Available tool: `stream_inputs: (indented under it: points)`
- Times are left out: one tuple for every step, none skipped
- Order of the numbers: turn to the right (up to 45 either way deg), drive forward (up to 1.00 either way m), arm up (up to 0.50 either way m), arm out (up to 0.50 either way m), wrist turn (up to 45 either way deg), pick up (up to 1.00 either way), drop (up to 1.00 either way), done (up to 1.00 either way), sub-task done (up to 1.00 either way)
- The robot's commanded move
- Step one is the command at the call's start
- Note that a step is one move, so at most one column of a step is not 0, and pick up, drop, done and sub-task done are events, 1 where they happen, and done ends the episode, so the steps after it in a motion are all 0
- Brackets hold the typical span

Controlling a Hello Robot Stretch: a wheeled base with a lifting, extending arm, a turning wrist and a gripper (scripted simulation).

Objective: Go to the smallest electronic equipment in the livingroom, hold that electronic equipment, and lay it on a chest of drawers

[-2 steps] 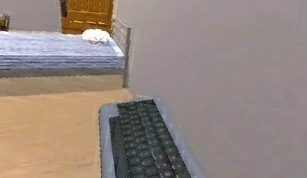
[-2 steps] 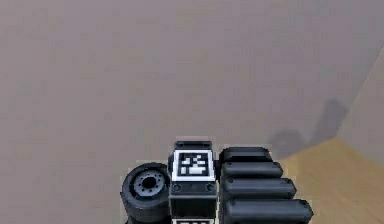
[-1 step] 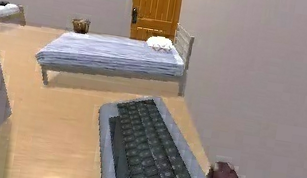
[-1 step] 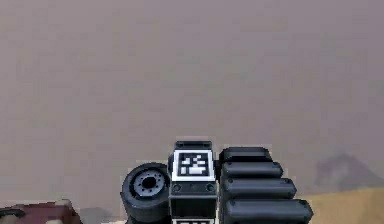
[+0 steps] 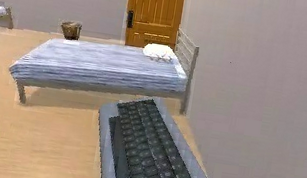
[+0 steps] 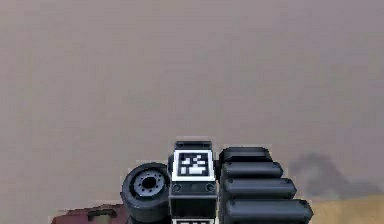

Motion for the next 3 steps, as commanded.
stream_inputs:
  points:
    - [-36.0, 0.0, 0.0, 0.0, 0.0, 0.0, 0.0, 0.0, 0.0]
    - [0.0, 1.0, 0.0, 0.0, 0.0, 0.0, 0.0, 0.0, 0.0]
    - [-3.0, 0.0, 0.0, 0.0, 0.0, 0.0, 0.0, 0.0, 0.0]
